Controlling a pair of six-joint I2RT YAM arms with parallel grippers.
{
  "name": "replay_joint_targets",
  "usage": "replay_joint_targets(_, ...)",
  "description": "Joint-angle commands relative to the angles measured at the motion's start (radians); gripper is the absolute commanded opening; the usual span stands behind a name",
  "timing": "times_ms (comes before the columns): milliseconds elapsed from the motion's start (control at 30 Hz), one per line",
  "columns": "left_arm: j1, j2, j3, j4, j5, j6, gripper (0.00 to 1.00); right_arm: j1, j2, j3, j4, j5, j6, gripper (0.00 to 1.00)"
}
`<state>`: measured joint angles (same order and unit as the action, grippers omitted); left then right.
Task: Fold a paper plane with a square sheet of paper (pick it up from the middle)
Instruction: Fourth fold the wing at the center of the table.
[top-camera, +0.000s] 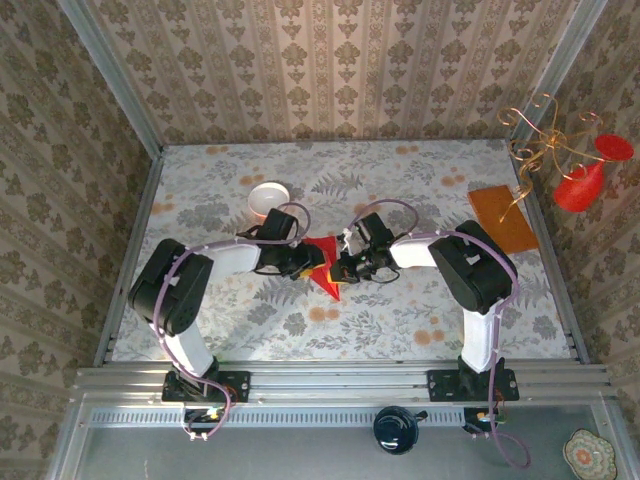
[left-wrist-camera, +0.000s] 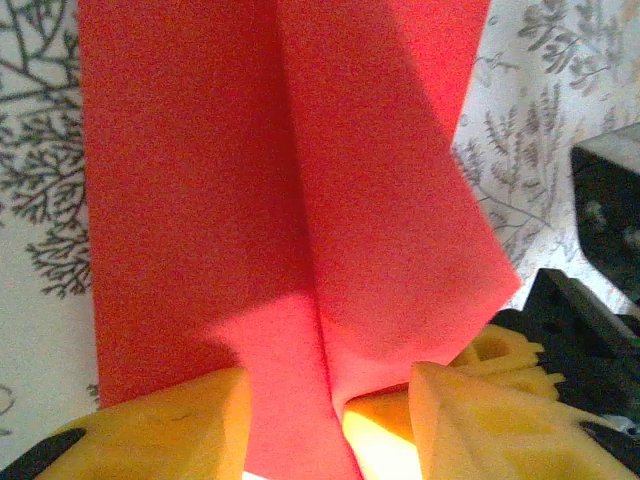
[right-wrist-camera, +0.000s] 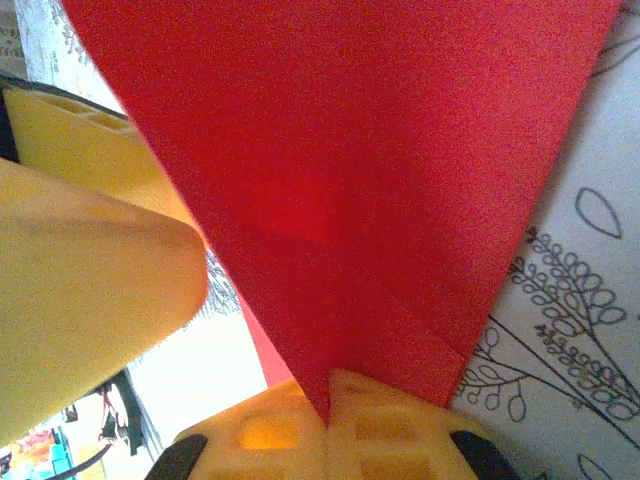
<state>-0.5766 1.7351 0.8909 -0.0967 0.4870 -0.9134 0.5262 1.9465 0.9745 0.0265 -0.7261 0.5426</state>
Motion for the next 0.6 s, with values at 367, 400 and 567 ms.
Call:
replay_joint_targets(367, -0.018, 0.078, 0.088, -0.264, -0.121, 0.033, 0.52, -0.012, -0.003, -0.066, 0.082, -0.031, 0.069, 0.07)
replay_joint_targets(400, -0.019, 0.081, 0.09, -0.272, -0.125, 0.031, 0.52, -0.012, -0.004, -0.073, 0.099, -0.035, 0.083, 0.07)
replay_joint_targets(567, -0.019, 0.095, 0.095, -0.29, -0.128, 0.027, 0.54, -0.017, -0.007, -0.108, 0.163, -0.039, 0.131, 0.07)
